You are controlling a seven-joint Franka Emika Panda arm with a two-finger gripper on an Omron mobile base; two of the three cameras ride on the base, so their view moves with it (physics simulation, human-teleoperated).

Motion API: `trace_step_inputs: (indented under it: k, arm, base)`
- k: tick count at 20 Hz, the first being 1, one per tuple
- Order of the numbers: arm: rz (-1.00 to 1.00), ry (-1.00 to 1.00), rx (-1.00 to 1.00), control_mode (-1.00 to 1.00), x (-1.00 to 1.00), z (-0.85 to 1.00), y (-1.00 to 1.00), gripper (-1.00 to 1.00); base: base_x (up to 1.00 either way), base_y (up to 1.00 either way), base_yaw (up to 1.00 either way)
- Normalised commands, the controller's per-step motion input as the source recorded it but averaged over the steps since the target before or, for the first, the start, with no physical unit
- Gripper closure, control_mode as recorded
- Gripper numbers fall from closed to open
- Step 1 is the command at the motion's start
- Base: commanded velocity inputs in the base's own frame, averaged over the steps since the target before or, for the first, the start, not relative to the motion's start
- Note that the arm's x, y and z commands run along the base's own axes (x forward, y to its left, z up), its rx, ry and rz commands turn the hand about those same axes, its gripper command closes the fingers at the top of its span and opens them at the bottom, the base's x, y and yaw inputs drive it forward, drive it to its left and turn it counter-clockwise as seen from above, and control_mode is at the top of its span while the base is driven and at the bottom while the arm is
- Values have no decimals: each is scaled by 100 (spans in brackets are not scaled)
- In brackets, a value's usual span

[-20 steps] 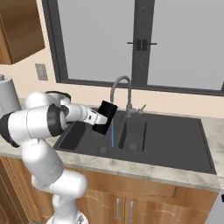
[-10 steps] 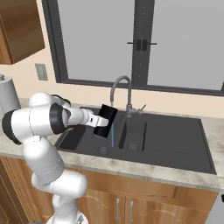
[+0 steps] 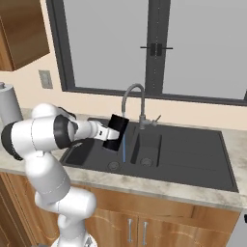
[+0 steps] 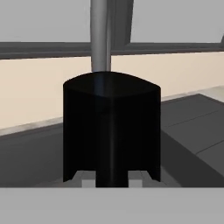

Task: Turn on the sink faucet and place the jug under the water for a few seconds to fill it up.

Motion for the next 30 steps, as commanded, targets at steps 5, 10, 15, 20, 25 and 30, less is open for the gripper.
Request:
trace_step_inputs:
  k: [5,10,15,20,25,30]
  arm:
    - [-1,-11,-4,-100,6,-3,0,100]
    - [-1,-2,0,-100,1,0,0,100]
    - [0,0,-8,-100,6,-6,0,100]
    - [-4,-4,-8,-100,15,-1,0,100]
    - [-5,-3,-6,-100,26,-3,0,100]
    - [-5,0,-3,-100,18,-16,5,100]
  base:
    - [0,0,0]
    - [0,0,0]
    - [0,0,0]
    - [0,0,0]
    - [0,0,0]
    - [0,0,0]
